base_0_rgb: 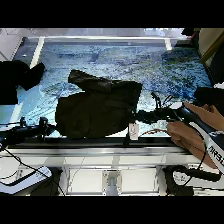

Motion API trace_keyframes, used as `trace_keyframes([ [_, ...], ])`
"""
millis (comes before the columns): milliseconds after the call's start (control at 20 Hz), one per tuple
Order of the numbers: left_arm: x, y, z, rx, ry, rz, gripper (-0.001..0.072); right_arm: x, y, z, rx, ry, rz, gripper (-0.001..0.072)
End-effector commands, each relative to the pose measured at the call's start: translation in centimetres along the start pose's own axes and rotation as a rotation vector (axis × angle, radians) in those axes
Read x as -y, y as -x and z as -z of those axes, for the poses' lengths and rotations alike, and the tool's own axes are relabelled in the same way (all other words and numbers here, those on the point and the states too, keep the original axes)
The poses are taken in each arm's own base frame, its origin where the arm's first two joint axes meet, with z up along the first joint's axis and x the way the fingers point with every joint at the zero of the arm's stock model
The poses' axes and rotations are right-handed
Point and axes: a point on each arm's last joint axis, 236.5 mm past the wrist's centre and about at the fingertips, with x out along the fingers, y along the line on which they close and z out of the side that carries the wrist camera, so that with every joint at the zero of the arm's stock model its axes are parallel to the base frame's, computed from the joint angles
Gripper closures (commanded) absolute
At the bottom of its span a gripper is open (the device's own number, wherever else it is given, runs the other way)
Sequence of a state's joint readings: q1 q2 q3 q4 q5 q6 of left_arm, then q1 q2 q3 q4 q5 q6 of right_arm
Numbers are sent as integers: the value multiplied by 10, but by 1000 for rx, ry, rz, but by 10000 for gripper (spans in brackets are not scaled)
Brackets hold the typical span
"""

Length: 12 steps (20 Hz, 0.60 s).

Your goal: Fold the clothes and pants, and hang the long-sleeved shirts on hangers.

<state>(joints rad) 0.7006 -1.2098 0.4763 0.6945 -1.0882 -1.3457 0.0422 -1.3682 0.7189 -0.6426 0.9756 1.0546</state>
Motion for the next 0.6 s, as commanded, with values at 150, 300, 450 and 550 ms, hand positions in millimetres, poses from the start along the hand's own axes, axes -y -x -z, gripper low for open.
trace_keyframes([
  [150,0,0,0,0,-2,0,693,0,-22,6,-42,-55,-47,156],
  [300,0,0,0,0,-20,0,694,-7,-28,2,-31,-71,-102,365],
  [450,3,2,-1,1,-62,3,694,-23,-25,1,-28,-74,-173,684],
  [550,14,8,2,-20,-138,22,694,-35,-20,17,-95,-37,-213,684],
])
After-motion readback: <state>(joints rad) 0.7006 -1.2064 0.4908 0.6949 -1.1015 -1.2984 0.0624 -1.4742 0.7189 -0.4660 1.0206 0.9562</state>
